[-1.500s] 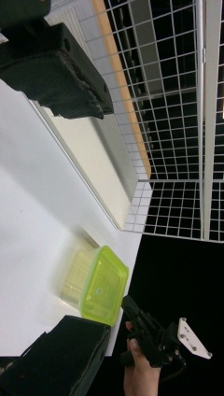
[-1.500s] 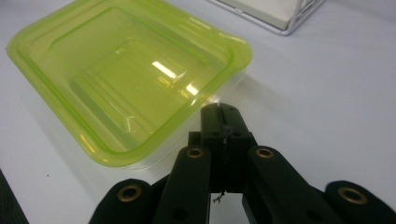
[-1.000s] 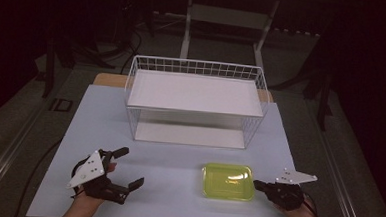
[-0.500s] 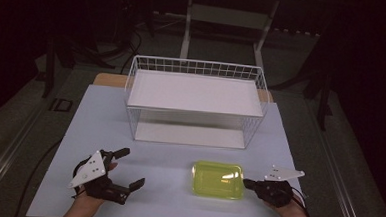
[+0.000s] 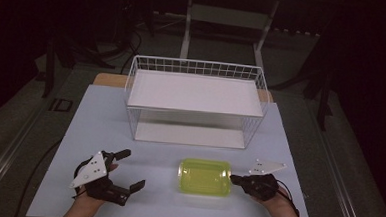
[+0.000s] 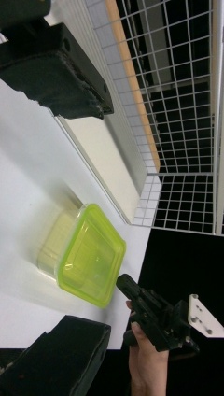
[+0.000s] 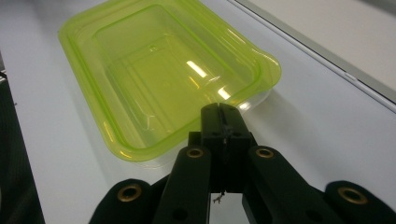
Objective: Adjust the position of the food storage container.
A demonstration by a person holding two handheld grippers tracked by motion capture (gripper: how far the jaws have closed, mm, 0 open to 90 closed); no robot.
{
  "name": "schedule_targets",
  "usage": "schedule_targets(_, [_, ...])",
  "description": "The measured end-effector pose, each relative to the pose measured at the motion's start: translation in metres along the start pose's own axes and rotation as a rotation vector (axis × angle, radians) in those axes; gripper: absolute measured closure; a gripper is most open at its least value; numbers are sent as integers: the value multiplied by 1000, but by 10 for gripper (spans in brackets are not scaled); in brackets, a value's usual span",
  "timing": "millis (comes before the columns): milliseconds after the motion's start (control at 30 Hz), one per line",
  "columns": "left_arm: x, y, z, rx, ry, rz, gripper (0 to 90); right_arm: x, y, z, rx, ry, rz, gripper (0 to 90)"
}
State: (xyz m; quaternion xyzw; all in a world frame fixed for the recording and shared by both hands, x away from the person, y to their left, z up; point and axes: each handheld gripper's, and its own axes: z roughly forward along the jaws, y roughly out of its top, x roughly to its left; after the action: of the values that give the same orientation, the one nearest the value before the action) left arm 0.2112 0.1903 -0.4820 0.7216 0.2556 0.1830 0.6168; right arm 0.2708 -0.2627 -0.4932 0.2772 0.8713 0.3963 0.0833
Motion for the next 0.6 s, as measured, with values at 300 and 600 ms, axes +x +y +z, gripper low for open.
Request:
schedule_targets(300, [0, -3, 3, 19, -13, -9, 1, 5, 11, 11, 4, 18, -13, 900])
schedule_targets(600, [-1, -4, 3, 27, -20, -6, 1, 10, 25, 26, 12, 36, -45, 900])
